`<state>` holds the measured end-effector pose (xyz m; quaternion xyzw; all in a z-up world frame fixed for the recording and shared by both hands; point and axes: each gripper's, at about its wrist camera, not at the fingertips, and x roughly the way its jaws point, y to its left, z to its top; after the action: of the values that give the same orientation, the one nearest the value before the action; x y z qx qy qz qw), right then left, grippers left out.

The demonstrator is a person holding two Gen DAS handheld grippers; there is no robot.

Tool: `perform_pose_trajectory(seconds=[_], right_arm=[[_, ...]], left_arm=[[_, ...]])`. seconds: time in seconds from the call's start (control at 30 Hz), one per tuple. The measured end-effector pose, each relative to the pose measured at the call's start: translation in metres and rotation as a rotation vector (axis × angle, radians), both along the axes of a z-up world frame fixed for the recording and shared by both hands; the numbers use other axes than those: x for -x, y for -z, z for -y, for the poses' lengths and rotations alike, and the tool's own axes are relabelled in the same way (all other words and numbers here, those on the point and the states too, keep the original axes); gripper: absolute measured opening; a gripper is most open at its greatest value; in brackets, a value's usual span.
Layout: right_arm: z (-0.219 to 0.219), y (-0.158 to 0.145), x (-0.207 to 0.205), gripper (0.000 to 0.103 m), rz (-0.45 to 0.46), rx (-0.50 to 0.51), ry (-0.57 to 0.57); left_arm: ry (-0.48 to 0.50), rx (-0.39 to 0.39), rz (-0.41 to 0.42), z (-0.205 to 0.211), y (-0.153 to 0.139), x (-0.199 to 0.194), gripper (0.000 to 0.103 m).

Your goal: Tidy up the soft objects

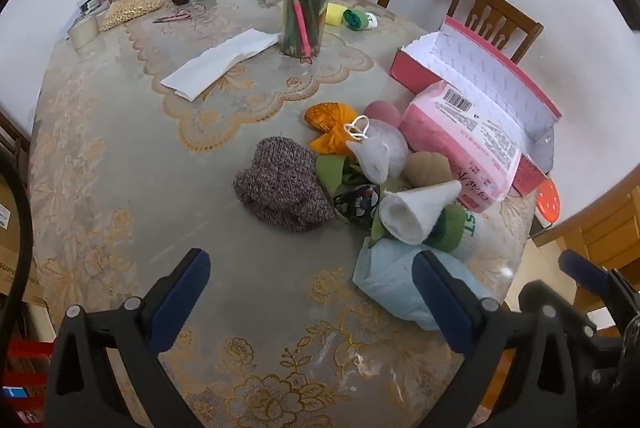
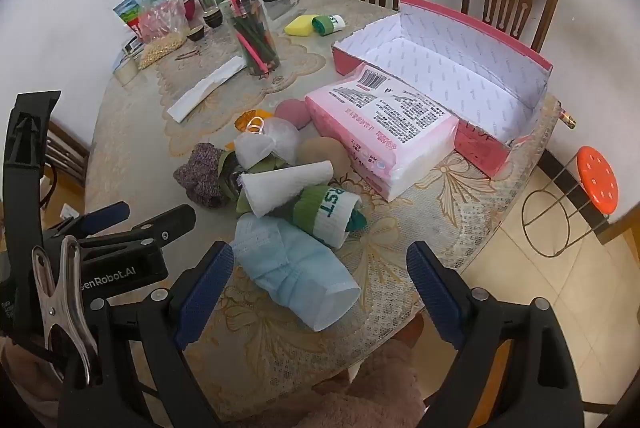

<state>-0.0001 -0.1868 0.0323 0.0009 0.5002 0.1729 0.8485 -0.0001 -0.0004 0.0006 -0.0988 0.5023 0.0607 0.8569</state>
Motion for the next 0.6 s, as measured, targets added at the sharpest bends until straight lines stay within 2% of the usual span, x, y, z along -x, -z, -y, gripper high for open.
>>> perform_pose_trajectory(seconds=[0.47,0.6], right_arm=[[0.0,-0.009,0.004,0.091,0.011,0.011,-0.001],[0.001,-0.004,0.005,0.091,0.015,0.013,-0.001]], left_arm=[[0.005,0.0,0.008,0.001,-0.008,0.001,0.103],[0.005,-0.001,0.012,0.0,-0.009,0.002,0.103]])
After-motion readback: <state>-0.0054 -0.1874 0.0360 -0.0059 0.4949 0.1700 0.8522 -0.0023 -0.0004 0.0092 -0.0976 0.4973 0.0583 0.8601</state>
